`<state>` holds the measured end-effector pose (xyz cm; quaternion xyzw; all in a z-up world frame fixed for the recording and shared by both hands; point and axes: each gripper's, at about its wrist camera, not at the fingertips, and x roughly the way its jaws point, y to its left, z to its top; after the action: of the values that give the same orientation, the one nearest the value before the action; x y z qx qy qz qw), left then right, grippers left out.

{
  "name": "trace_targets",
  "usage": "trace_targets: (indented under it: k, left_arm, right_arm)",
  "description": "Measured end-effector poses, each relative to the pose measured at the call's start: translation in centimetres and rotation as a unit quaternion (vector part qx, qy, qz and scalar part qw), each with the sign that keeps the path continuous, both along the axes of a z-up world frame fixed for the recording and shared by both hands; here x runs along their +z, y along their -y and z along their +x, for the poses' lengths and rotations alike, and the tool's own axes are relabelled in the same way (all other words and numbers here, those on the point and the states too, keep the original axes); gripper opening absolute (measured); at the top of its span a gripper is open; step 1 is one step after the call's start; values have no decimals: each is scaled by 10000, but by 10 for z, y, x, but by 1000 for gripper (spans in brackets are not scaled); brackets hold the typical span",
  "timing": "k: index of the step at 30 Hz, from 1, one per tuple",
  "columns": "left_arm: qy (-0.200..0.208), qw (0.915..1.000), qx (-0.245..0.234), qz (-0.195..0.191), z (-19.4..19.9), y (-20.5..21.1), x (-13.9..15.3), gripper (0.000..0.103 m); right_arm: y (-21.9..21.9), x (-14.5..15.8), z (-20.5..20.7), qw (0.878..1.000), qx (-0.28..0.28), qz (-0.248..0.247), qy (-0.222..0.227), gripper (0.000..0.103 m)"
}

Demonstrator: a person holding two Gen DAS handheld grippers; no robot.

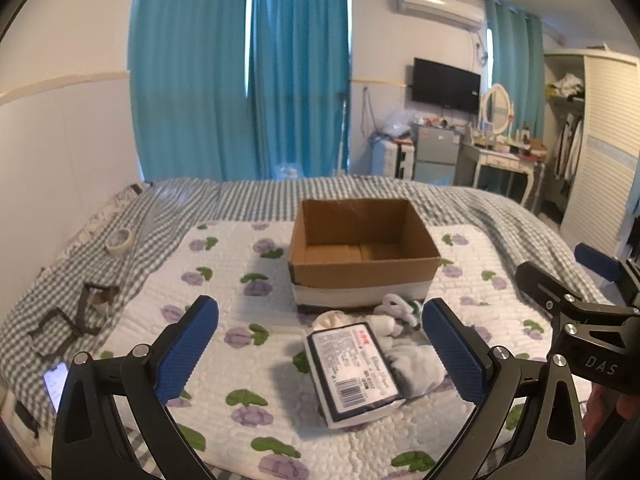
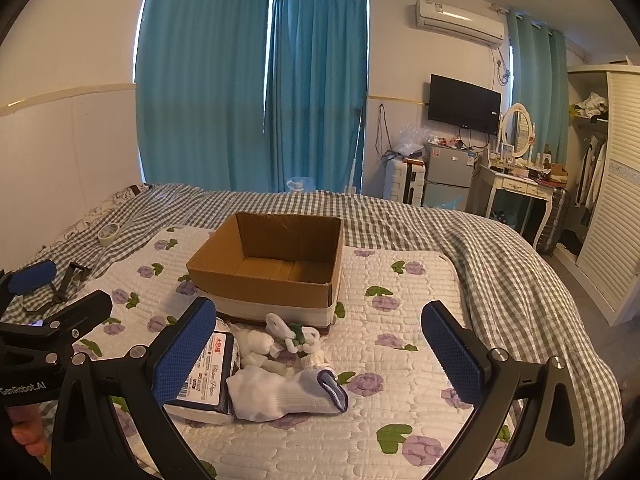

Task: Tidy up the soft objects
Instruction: 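Lower the left gripper onto the white barcode package and close it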

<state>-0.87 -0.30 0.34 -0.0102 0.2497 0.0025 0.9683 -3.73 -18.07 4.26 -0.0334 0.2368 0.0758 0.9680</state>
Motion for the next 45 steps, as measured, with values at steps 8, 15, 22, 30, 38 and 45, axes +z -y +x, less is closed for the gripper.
trace_targets:
  k: [8,15,22,30,38,45]
  left_arm:
    - [-136,9997,-104,-173,4,6,-3,103]
    - [-920,9951,-275,-236,25,19,-52,103]
    - [-1717,9836,-537,-131,40,37,-107,102]
    - [-2252,9725,-570,-148,60,41,-137,102]
    - [-2296,9683,-924,-331,66,30,-143,92]
    - [-1986,9715,-1197,-485,57,5,-118,84]
  right_arm:
    - [5,3,-2,10000,-7,2,-34,103]
    - [14,-21,11,9988,-43,-38,-494,103]
    - [11,-49,29,9957,-38,-142,-916,103]
    - [1,-67,45,9921,-30,-311,-1214,103]
    - [-11,-74,55,9884,-8,-550,-1417,103]
    - [-36,-71,57,9867,314,-687,-1440,103]
